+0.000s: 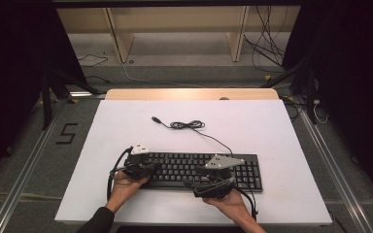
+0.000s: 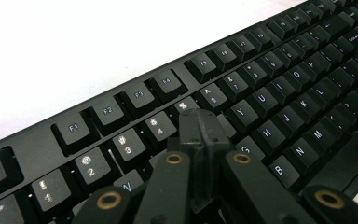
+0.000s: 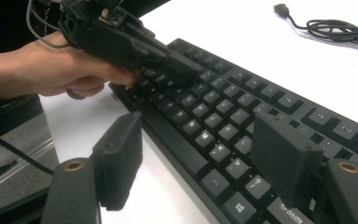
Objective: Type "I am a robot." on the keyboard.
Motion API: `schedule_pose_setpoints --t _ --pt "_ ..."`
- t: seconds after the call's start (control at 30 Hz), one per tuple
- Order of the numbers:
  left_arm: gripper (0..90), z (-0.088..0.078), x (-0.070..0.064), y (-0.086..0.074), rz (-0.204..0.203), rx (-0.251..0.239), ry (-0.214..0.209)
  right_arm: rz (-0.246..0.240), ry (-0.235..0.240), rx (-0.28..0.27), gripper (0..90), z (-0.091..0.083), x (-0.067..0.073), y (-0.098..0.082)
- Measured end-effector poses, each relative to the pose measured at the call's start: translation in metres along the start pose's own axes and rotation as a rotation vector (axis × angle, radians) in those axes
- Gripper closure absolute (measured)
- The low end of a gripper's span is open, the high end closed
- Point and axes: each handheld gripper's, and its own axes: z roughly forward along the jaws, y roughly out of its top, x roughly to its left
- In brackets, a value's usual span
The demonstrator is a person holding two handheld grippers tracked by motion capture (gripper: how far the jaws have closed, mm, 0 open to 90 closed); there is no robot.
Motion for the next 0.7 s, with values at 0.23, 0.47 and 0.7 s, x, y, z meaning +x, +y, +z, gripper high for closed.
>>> schedule_pose_setpoints --t 0.23,0.47,0.7 --pt "82.5 -0.005 -0.001 0.001 0.002 -0.028 -0.007 0.009 -0.022 -0.012 35.0 -0.002 -0.005 0.001" --pt "72.9 -0.017 0.000 0.000 -0.016 -0.074 -0.034 0.021 -0.046 -0.023 35.0 -0.003 -0.011 0.001" --pt "60.1 -0.031 0.000 -0.005 -0.045 -0.103 -0.063 0.032 -0.066 -0.011 37.4 0.002 -0.016 0.003"
